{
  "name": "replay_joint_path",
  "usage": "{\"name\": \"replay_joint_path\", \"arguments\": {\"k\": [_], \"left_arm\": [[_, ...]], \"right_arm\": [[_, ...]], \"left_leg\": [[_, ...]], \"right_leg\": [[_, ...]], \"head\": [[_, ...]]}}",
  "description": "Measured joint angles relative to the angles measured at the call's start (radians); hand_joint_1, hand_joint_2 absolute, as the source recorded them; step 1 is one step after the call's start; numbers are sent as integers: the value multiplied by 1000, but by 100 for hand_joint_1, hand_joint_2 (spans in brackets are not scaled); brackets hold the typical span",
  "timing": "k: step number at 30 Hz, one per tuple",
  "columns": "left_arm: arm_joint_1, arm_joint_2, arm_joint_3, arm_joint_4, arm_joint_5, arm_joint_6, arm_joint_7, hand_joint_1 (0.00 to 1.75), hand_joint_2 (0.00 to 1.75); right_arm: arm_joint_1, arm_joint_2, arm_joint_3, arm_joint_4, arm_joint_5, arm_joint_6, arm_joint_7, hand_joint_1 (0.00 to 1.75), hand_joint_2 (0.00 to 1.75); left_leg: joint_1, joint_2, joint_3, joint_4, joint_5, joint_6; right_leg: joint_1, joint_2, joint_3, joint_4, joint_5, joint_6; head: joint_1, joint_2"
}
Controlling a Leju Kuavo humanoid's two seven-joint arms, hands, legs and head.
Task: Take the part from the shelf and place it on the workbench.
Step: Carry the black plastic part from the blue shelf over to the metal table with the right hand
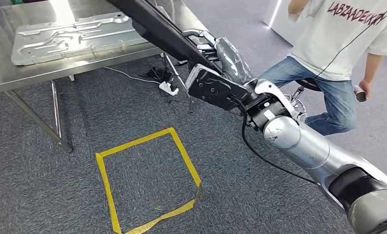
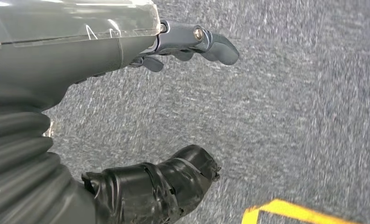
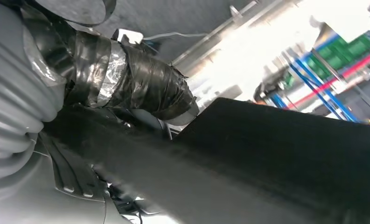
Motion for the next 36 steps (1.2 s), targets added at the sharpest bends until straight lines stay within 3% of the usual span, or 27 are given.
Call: {"name": "replay_joint_path", "arguments": {"k": [2, 4, 8, 10, 12, 13, 14, 15, 17, 18, 20, 23, 24, 25, 27, 28, 29, 30, 32, 33, 34, 36], "left_arm": [[0, 0, 0, 0, 0, -8, -4, 0, 175], [0, 0, 0, 0, 0, -13, -7, 0, 175], [3, 0, 0, 0, 1, -15, -9, 0, 175], [1, 0, 0, 0, 1, -17, -9, 0, 175], [-1, 0, 0, 0, 1, -20, -10, 0, 175], [0, 0, 0, 0, 2, -22, -10, 0, 175], [1, -1, 0, 0, 2, -24, -10, 0, 175], [2, -1, 0, 0, 2, -26, -11, 0, 175], [2, -1, 0, 0, 2, -28, -14, 0, 175], [2, -1, 0, 0, 2, -28, -15, 0, 175], [1, -1, 0, 0, 1, -29, -17, 0, 175], [1, -1, 0, 0, 1, -30, -20, 0, 175], [1, -1, 0, 0, 1, -30, -20, 0, 175], [1, -1, 0, 0, 1, -31, -21, 0, 175], [0, -1, 0, 0, 1, -32, -21, 0, 175], [0, -1, 0, 0, 1, -32, -21, 0, 175], [1, -1, 0, 0, 1, -32, -21, 0, 175], [1, -1, 0, 0, 1, -32, -21, 0, 175], [1, -2, 0, 0, 1, -33, -21, 0, 175], [0, -2, 0, 0, 1, -33, -21, 0, 175], [0, -3, 0, 0, 1, -33, -22, 0, 175], [0, -3, 0, 0, 1, -33, -22, 0, 175]], "right_arm": [[-4, -8, 3, 4, 24, 12, 18, 175, 175], [-11, -14, 8, 7, 54, 23, 37, 175, 175], [-21, -25, 16, 12, 154, 58, 94, 175, 175], [-25, -29, 18, 12, 217, 78, 121, 175, 175], [-26, -31, 22, 13, 273, 96, 141, 175, 175], [-26, -31, 24, 13, 294, 105, 148, 175, 175], [-25, -31, 26, 14, 311, 112, 154, 175, 175], [-25, -31, 27, 15, 325, 118, 159, 175, 175], [-25, -31, 28, 15, 339, 124, 163, 175, 175], [-26, -32, 28, 16, 343, 126, 164, 175, 175], [-28, -33, 28, 16, 350, 132, 167, 175, 175], [-29, -37, 28, 16, 356, 141, 171, 175, 175], [-30, -39, 28, 16, 358, 143, 171, 175, 175], [-31, -40, 28, 16, 359, 144, 172, 175, 175], [-33, -43, 28, 16, 360, 150, 174, 175, 175], [-31, -44, 28, 17, 360, 153, 176, 175, 175], [-30, -45, 28, 17, 360, 155, 177, 175, 175], [-29, -45, 28, 18, 361, 156, 178, 175, 175], [-29, -46, 29, 19, 361, 157, 178, 175, 175], [-30, -46, 29, 19, 361, 157, 178, 175, 175], [-30, -47, 29, 19, 361, 157, 178, 175, 175], [-30, -47, 29, 20, 361, 157, 178, 175, 175]], "left_leg": [[-5, -13, 9, 2, -7, -3], [-8, -21, 10, 5, -12, -10], [-9, -16, 2, 17, -23, -30], [-5, 4, -32, 93, -63, -43], [2, 17, -96, 217, -110, -54], [6, 20, -122, 260, -119, -58], [8, 22, -131, 269, -109, -60], [10, 24, -121, 239, -82, -60], [11, 26, -58, 110, -16, -57], [9, 27, -28, 52, 1, -54], [3, 26, -2, 6, -2, -48], [5, 23, 8, -7, -4, -33], [7, 23, 14, -13, -4, -26], [9, 23, 20, -18, -5, -20], [7, 22, 27, -20, -10, -10], [7, 22, 30, -19, -13, -8], [6, 21, 34, -18, -17, -7], [5, 19, 38, -16, -21, -7], [6, 15, 46, -9, -33, -12], [4, 13, 46, -2, -39, -16], [2, 11, 45, 1, -42, -21], [-2, 10, 41, 3, -44, -29]], "right_leg": [[4, 5, 38, -129, 85, -11], [9, 11, 68, -211, 119, -19], [3, 10, 81, -229, 119, -33], [-2, 5, 90, -235, 118, -41], [-2, 1, 95, -234, 114, -47], [-3, -1, 97, -233, 111, -48], [-3, -1, 99, -233, 108, -47], [-4, -1, 103, -232, 105, -46], [-5, -2, 114, -232, 96, -40], [-4, -3, 118, -232, 91, -36], [-1, -3, 122, -236, 87, -25], [-1, -4, 124, -236, 77, -9], [-2, -3, 115, -214, 64, -5], [-2, -2, 94, -171, 43, -3], [-1, 0, 20, -36, -8, 0], [0, 0, -16, 20, -19, 1], [0, 0, -38, 46, -13, 2], [0, 0, -40, 29, 14, 2], [-1, 1, 6, -96, 94, 0], [0, 1, 33, -160, 120, -3], [1, 2, 50, -201, 133, -7], [4, 4, 57, -221, 130, -15]], "head": [[0, 0], [-1, 0], [-2, 0], [-3, 0], [-3, 0], [-3, 0], [-3, 0], [-3, 0], [-3, 0], [-3, 0], [-3, 0], [-2, 0], [-1, 0], [-1, 0], [-1, 0], [0, 0], [0, 0], [-1, 0], [0, 0], [0, 0], [0, 0], [0, 0]]}}
